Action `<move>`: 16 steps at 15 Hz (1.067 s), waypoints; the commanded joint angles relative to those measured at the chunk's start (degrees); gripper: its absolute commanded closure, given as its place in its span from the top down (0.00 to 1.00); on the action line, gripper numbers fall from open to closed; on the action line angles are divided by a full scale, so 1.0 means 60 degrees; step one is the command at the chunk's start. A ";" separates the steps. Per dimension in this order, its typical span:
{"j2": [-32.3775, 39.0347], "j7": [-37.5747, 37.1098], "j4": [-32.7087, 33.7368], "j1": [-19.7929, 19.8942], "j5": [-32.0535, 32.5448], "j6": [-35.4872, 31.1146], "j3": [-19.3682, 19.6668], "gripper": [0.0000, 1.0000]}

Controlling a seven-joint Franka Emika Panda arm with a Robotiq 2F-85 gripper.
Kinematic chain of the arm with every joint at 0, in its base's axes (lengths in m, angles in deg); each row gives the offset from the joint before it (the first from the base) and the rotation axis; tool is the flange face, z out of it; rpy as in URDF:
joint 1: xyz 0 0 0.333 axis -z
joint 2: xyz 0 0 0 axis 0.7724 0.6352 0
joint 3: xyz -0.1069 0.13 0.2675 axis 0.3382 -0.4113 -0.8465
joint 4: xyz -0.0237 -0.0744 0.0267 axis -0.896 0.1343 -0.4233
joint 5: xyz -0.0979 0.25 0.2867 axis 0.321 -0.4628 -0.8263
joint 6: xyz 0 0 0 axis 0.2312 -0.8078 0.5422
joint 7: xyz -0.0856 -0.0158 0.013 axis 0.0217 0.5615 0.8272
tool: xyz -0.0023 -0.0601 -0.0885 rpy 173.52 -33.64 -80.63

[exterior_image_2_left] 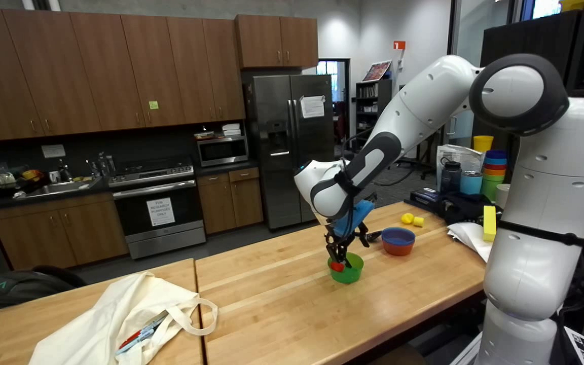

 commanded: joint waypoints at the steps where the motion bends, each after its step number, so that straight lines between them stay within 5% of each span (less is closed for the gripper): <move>1: -0.0422 0.0482 -0.0214 0.0078 -0.0045 0.0039 0.0107 1.00; 16: -0.0052 0.0344 -0.0056 0.0058 -0.0005 0.0005 0.0056 1.00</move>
